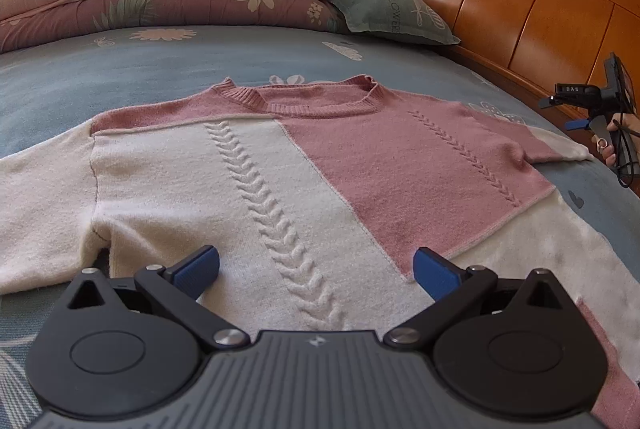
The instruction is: Fold clothes
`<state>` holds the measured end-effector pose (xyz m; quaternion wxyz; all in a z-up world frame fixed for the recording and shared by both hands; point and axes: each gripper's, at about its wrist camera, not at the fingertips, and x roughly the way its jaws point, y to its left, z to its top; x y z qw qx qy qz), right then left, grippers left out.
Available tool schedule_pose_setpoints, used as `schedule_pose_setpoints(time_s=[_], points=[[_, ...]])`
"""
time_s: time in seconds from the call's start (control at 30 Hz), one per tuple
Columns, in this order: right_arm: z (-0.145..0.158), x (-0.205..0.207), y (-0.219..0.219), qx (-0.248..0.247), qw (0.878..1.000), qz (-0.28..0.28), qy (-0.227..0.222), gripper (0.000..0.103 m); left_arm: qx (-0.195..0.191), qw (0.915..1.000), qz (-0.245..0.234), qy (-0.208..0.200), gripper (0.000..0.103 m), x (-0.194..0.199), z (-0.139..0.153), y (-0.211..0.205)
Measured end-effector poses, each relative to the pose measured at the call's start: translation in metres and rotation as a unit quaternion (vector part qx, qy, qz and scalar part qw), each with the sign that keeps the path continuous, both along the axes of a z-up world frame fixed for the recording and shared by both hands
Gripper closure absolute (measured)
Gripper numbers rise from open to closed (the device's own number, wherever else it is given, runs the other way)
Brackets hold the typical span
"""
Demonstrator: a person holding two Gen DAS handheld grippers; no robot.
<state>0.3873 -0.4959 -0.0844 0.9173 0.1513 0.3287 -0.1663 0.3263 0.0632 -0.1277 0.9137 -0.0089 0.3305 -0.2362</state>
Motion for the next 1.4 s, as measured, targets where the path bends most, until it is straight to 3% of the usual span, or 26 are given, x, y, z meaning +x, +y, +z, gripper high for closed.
schedule_pose_setpoints(time_s=[0.13,0.27,0.47,0.53,0.6,0.7,0.8,1.03,1.2,1.4], points=[[0.020,0.018,0.075,0.029,0.995,0.093,-0.017,0.000,0.003,0.9998,-0.010,-0.018,0.001,-0.013,0.005,0.009],[0.024,0.048,0.134,0.060,0.988,0.141,-0.024,0.000,0.019,0.9990,-0.004,-0.041,0.001,-0.018,0.011,0.020],[-0.026,0.091,0.187,0.057,0.989,0.136,-0.002,0.000,-0.001,0.9993,0.017,-0.035,0.001,-0.007,0.005,0.036],[-0.039,0.101,0.195,0.018,0.990,0.137,-0.022,0.000,-0.005,0.9994,0.015,-0.032,0.001,-0.004,0.004,0.037],[-0.039,0.115,0.191,0.014,0.991,0.136,-0.016,0.000,0.005,0.9994,0.012,-0.031,0.001,-0.004,0.002,0.034],[-0.023,0.123,0.184,0.059,0.993,0.103,0.008,0.000,0.016,0.9992,0.011,-0.034,0.001,-0.005,0.002,0.030],[-0.008,0.091,0.199,0.038,0.993,0.107,-0.011,0.000,0.017,0.9993,0.014,-0.031,0.001,-0.005,0.001,0.030],[-0.007,-0.019,0.248,0.005,0.984,0.177,0.013,0.000,0.033,0.9988,0.015,-0.034,0.001,-0.006,0.000,0.026],[-0.010,-0.070,0.272,-0.010,0.973,0.219,0.066,0.000,0.047,0.9980,0.019,-0.037,0.001,-0.008,0.001,0.022],[-0.023,-0.127,0.285,-0.009,0.969,0.215,0.125,0.000,0.057,0.9973,0.025,-0.040,0.001,-0.014,0.002,0.024]])
